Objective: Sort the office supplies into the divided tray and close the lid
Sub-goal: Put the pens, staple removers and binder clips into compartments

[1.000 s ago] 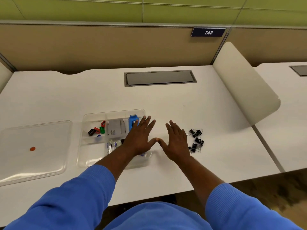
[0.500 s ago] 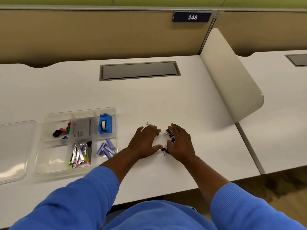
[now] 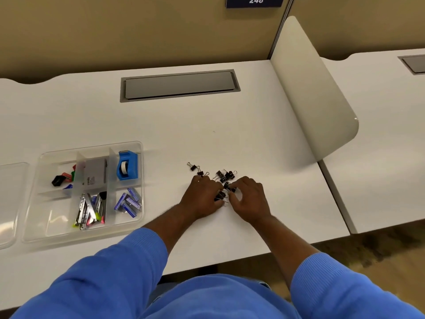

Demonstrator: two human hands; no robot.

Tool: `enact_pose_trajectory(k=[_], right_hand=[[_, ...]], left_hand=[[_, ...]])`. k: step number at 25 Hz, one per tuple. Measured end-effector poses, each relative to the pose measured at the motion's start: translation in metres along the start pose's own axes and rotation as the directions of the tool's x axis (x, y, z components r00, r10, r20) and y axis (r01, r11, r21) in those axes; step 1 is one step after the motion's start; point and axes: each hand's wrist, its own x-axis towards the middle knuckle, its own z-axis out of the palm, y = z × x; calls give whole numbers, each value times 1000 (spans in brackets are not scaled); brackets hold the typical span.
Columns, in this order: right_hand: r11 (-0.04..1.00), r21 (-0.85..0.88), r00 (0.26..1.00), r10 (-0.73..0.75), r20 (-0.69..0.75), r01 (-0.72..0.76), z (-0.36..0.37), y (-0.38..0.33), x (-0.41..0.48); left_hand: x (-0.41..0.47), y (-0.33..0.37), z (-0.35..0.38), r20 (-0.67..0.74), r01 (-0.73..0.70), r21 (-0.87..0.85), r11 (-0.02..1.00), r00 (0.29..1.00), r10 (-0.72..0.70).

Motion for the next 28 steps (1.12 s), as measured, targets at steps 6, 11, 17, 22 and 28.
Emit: enact_pose_trajectory(k=[6,11,17,22,28], right_hand=[[1000,-18,997,13,-73,-15,-3,1,8],[999,30,992,16,-125,-12,-6,-14,19],[982,171,989,94,-112,-74,-5,-55,35],[975,221,993,19,-113,6,18,-109,48],[972,221,990,-49,-134,78,72,-209,54]], left_hand=[[3,3,-7,-64,65,-54,996,996,-68],[-4,1,-26,-171,112,-154,982,976,-138],[-23,-18,-52,-221,156,-187,970,955,-197],[-49,-51,-86,-311,179,-203,963,920,-237],[-114,-130,-122,-368,237,-196,952,882,-295]])
